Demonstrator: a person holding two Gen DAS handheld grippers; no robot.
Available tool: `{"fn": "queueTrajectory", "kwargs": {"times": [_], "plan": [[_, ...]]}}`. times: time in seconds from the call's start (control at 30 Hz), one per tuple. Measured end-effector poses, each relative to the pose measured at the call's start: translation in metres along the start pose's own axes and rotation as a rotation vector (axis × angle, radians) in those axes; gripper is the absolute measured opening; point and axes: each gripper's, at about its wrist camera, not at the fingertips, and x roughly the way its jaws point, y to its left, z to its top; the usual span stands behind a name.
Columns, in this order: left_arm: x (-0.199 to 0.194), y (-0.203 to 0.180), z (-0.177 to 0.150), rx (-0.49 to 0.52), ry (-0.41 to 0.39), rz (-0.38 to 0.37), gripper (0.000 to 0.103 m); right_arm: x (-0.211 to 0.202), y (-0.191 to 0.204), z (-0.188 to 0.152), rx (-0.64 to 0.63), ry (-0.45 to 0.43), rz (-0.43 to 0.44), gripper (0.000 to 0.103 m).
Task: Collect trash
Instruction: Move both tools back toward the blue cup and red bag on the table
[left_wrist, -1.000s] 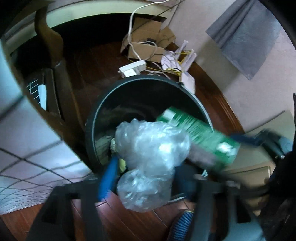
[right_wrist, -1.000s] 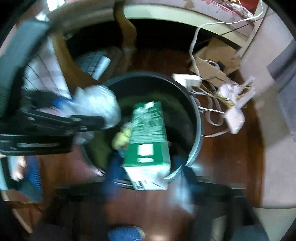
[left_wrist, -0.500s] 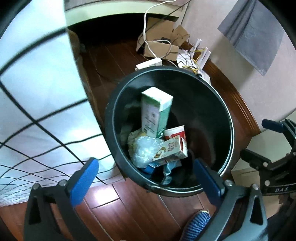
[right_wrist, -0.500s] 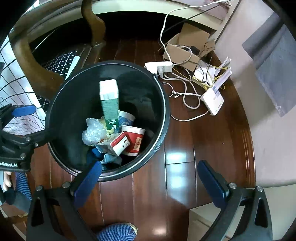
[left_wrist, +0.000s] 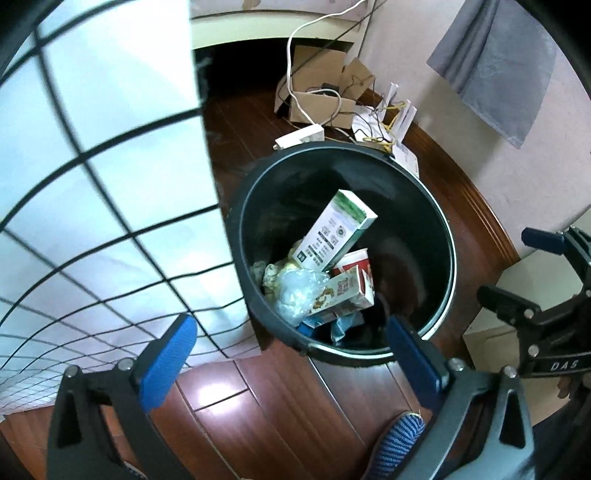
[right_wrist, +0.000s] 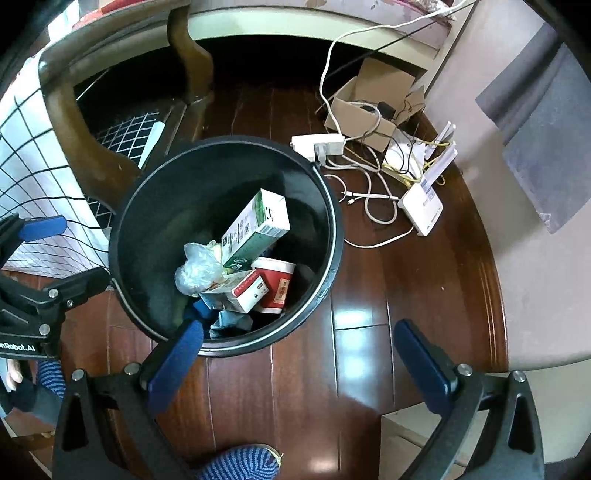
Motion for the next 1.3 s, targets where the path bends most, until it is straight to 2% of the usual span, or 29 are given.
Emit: {"fn": "queueTrajectory", "kwargs": {"times": [0.3,0.7,1.03,1.3], "plan": [[-0.034,0.007,-0.014,0.001,-0.046,0.018,0.103,-0.033,0.006,-0.005,0.014,-0.048,-0.002,0.103],[-0.103,0.032,-0.025,-0.024,-0.166,0.066,0.103,-0.095,0.047,0.008,-0.028,-0.19,0.011,0.103],[-0.152,0.081,-0.031,-0.122,-0.261,0.118,0.103,-0.135,0.094,0.038,-0.09,-0.312,0.071,0.103],[-0.2,0.14,-0.025,-0.232,-0.369,0.205,0.103,-0.167,0.146,0.079,-0.148,-0.442,0.135,0.103]]}}
